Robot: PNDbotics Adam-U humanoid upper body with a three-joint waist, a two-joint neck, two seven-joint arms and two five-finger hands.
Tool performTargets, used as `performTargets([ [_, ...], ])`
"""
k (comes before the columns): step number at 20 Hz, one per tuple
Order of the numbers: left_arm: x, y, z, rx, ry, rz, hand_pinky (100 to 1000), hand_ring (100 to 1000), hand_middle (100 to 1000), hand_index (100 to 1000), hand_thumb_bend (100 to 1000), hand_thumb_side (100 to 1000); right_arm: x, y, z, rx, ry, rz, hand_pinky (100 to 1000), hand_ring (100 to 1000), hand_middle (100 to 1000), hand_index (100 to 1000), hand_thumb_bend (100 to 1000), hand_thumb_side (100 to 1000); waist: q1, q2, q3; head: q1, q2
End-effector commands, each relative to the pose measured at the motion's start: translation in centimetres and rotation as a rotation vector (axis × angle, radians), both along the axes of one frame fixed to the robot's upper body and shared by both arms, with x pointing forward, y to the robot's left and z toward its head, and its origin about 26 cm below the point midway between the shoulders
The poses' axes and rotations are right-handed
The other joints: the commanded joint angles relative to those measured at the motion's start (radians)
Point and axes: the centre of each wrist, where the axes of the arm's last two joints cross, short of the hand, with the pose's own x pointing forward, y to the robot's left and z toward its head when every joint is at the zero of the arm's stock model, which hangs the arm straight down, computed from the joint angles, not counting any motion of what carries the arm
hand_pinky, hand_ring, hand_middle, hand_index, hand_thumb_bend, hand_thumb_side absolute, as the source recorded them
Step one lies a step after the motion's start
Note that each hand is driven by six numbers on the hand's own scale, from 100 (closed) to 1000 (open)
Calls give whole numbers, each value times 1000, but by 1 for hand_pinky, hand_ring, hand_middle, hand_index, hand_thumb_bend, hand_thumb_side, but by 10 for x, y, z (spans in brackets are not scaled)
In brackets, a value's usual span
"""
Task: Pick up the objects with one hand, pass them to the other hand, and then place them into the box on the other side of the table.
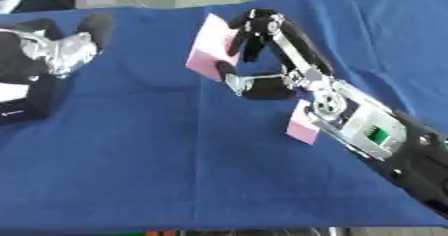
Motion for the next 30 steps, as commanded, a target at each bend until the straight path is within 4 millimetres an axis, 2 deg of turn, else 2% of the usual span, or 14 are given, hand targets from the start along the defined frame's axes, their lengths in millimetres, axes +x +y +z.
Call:
performTargets([
  [1, 0, -3, 6, 24, -31, -2, 851, 816, 836, 849, 127, 552, -1, 2, 9, -2, -38, 5, 423, 430, 501, 482, 100, 100, -2, -29, -2, 12, 6],
  [14, 14, -18, -4, 121, -77, -37, 856, 833, 849, 861, 354, 492, 0, 9, 9, -1, -58, 25, 422, 427, 497, 478, 100, 100, 2, -28, -12, 23, 6],
  [26, 22, -29, -11, 115, -154, 23, 848, 833, 850, 861, 387, 391, -1, 16, 6, -42, -62, 56, 421, 425, 495, 477, 100, 100, 0, -25, -21, 46, 6],
  [30, 21, -32, -11, 107, -160, 35, 852, 834, 851, 861, 369, 399, -1, 18, 5, -55, -68, 69, 422, 425, 494, 478, 100, 100, -2, -23, -23, 56, 6],
])
